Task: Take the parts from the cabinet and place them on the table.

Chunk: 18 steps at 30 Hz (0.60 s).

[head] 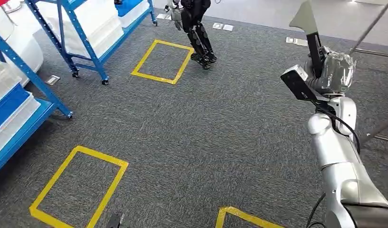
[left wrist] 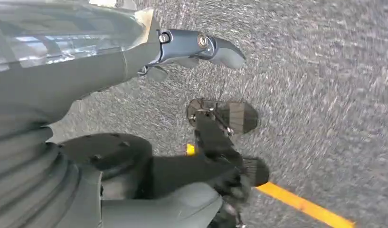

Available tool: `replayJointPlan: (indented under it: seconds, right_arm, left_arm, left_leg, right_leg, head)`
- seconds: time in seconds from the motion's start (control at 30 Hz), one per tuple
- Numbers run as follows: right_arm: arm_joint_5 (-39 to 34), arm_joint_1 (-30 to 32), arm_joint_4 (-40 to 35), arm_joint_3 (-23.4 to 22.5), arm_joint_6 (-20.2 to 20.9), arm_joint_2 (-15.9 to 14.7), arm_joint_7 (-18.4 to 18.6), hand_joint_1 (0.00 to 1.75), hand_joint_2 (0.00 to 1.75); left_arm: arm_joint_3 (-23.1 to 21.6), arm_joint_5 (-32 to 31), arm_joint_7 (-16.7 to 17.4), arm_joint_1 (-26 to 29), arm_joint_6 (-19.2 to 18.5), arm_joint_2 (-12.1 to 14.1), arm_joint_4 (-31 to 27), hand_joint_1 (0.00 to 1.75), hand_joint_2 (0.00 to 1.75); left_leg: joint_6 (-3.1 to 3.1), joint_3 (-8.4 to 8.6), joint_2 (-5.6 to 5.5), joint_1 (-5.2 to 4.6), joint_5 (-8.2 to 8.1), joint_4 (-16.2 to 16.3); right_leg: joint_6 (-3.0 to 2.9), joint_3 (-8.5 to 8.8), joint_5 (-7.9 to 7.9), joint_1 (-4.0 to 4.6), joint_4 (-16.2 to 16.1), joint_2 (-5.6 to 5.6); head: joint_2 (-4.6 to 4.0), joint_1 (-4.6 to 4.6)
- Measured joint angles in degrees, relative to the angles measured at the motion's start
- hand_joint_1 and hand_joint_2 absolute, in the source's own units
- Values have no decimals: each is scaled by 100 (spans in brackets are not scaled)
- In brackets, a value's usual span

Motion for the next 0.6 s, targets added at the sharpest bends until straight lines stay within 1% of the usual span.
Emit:
replayJointPlan:
  seconds: [0.03,0.07,0.1,0.13,0.17,0.2,0.23,0.27,0.3,0.33,0.37,0.4,0.43,0.47,0.5,0.53,0.57,0.6]
  right_arm:
    - [-7,26,-9,0,0,0,2,175,175]
    - [-15,53,-11,0,-2,-4,7,175,175]
    - [-22,79,-37,0,-4,-9,11,175,175]
    - [-24,96,-61,0,-4,-20,13,175,175]
    - [-31,102,-90,0,-4,-33,20,175,175]
    - [-41,103,-116,0,-4,-39,26,175,175]
    - [-48,91,-131,0,-4,-50,24,175,175]
    - [-48,95,-142,0,-4,-61,24,175,175]
    - [-50,107,-149,0,-7,-105,31,175,175]
    - [-50,124,-157,0,-7,-123,35,175,175]
    - [-50,145,-166,0,-7,-151,35,175,175]
    - [-48,151,-173,0,-11,-173,42,175,175]
    - [-48,146,-183,0,-15,-190,61,175,175]
    - [-48,150,-197,0,-24,-197,68,175,175]
    - [-48,166,-197,0,-24,-208,76,175,175]
    - [-48,194,-197,0,-24,-223,77,175,175]
    - [-46,219,-194,0,-22,-230,76,175,175]
    - [-31,223,-197,0,-15,-238,85,175,175]
  left_arm:
    - [-2,-15,-2,0,11,2,4,0,175]
    - [-2,-17,-22,0,24,11,9,0,175]
    - [-2,-17,-55,-1,56,20,11,0,175]
    - [-2,-17,-85,-3,76,26,11,0,175]
    - [-2,-17,-101,-9,90,35,11,0,175]
    - [-2,-17,-114,-11,105,50,15,0,175]
    - [-2,-17,-125,-10,114,52,20,0,175]
    - [-2,-17,-129,-14,114,55,20,0,175]
    - [-2,-17,-138,-19,118,55,20,0,175]
    - [-2,-17,-142,-21,122,52,20,0,175]
    - [-2,-19,-151,-37,144,46,20,0,175]
    - [-2,-35,-160,-60,250,52,20,0,175]
    - [-9,-44,-212,-65,386,57,20,0,175]
    - [-22,-54,-273,-59,482,59,22,0,175]
    - [-39,-72,-357,-55,588,59,22,0,175]
    - [-42,-83,-444,-57,673,59,22,0,175]
    - [-41,-81,-518,-58,752,59,22,0,175]
    - [-41,-76,-573,-58,824,55,22,0,175]
  left_leg:
    - [2,-173,-5,0,-77,339]
    - [14,-199,-9,0,-5,360]
    - [35,-96,-20,0,188,122]
    - [55,109,-50,0,432,-293]
    - [74,358,-150,12,679,-791]
    - [92,562,-448,44,822,-1225]
    - [74,622,-532,57,771,-1368]
    - [73,609,-455,29,776,-1342]
    - [93,598,-409,-2,779,-1340]
    - [122,602,-340,-29,796,-1347]
    - [196,620,-251,4,857,-1424]
    - [245,627,-187,13,892,-1457]
    - [276,615,-136,1,907,-1463]
    - [282,609,-66,-11,909,-1462]
    - [283,604,13,-19,909,-1461]
    - [283,596,81,-22,909,-1460]
    - [282,593,147,-24,908,-1459]
    - [282,593,223,-24,905,-1458]
  right_leg:
    - [-17,-3,11,15,1,86]
    - [-17,-2,12,17,3,172]
    - [-16,-2,13,17,10,255]
    - [-13,1,14,12,17,334]
    - [-9,5,16,6,28,402]
    - [2,-10,22,-8,39,470]
    - [26,-51,34,54,73,534]
    - [74,-82,67,47,52,584]
    - [112,-93,91,20,36,652]
    - [164,-97,127,-7,-3,724]
    - [190,-131,140,-9,-9,737]
    - [165,-232,58,12,101,423]
    - [138,-359,-122,34,406,196]
    - [125,-541,-308,32,841,104]
    - [121,-762,-489,31,1346,60]
    - [136,-926,-602,31,1728,42]
    - [168,-970,-613,30,1854,34]
    - [211,-840,-533,30,1652,21]
  head:
    - [0,0]
    - [0,2]
    - [0,-2]
    - [0,-2]
    - [0,-4]
    - [0,-5]
    - [0,2]
    - [0,2]
    - [0,9]
    - [0,0]
    - [0,4]
    - [0,15]
    - [0,55]
    - [0,61]
    - [0,61]
    - [0,63]
    - [0,68]
    - [0,70]
